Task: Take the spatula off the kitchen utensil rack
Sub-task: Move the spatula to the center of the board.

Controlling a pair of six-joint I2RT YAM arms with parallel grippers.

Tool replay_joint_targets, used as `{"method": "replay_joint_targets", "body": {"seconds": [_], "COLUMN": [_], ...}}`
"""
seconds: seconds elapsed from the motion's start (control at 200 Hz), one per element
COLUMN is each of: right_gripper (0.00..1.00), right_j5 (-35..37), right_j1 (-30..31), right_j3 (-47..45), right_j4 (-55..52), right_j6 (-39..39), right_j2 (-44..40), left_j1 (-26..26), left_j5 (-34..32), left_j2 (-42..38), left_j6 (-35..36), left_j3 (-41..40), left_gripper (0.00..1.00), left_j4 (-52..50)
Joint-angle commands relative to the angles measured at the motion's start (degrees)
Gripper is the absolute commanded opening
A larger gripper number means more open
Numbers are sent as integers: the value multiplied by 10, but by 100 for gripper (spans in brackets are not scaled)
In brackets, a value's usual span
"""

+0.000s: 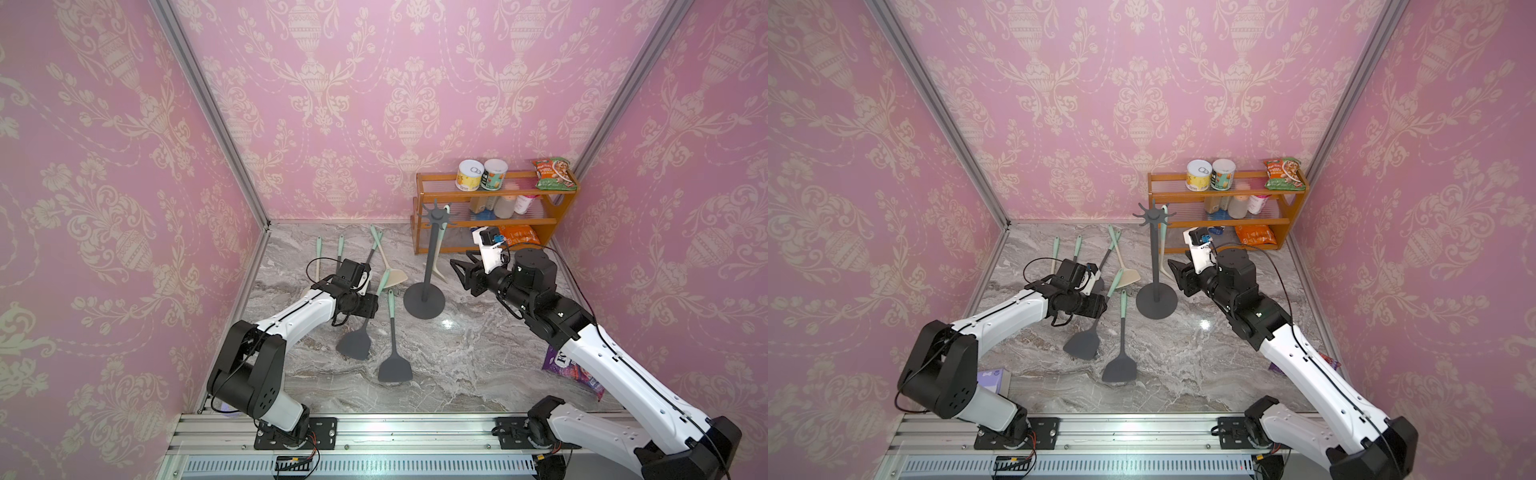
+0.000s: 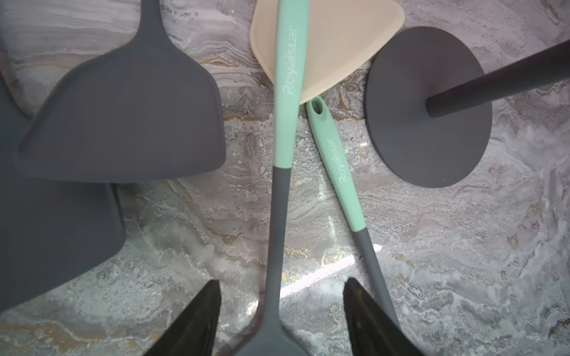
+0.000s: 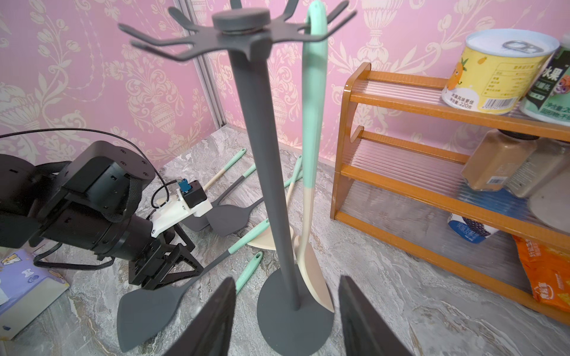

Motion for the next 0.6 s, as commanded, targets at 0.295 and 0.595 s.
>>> {"method": "replay_joint_targets", "body": {"seconds": [0.295,0.595], "right_gripper": [56,57], "right_j5": [13,21], "right_j1": [-7,-11], "right_j3": [-9,-18], "right_j4": [-9,-15], "right_j6": [-14,-18], "right_j2": [6,-9], "left_j1": [-7,-9], "left_j5": [-18,10], "left_j2": [80,86], "left_j6": [21,9], "left_j3": [17,-10], "left_gripper": [63,36], "left_j4": [69,84]}}
